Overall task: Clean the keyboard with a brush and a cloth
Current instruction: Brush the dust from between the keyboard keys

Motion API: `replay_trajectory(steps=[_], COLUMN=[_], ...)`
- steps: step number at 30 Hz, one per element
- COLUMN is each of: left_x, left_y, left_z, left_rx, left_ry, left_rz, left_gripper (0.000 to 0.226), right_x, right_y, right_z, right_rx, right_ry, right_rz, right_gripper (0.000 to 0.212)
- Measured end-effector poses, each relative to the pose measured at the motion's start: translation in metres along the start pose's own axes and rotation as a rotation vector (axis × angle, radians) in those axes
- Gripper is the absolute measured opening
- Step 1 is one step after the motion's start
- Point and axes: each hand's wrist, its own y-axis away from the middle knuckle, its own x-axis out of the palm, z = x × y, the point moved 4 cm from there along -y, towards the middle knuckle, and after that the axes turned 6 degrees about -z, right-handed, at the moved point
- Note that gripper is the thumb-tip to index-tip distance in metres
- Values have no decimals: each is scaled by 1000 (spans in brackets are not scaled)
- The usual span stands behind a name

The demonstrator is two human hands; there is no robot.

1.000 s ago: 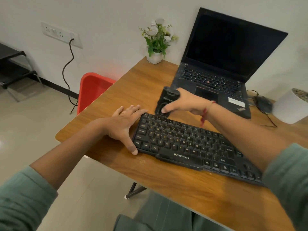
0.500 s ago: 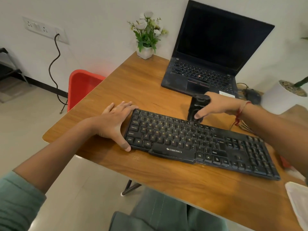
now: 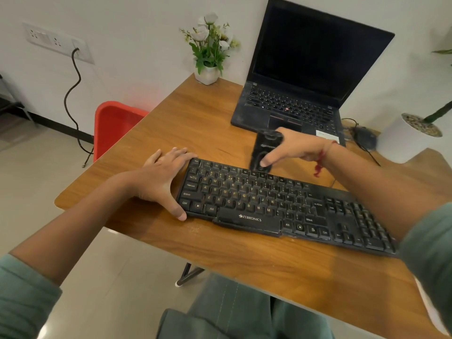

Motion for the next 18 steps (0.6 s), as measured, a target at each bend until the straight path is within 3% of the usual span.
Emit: replay_trajectory(steps=[4,7,13,18], left_x=[1,1,1,1], left_y=[-1,0,-1,-1], left_z=[0,1,1,1], left_rx=[9,9,10,17], left_ry=[1,1,-1,2], left_rz=[1,-2,6,-7], left_gripper=[153,155,153,150], right_x=[-23,-17,-9,-19], right_y=[28,32,31,33], right_z=[-23,-22,-27,-31], right_rx=[67,65,104,51], right_ry=[-111,-282,-371,-503], right_rz=[-155,-154,-162,-315], right_gripper=[23,22,27,47])
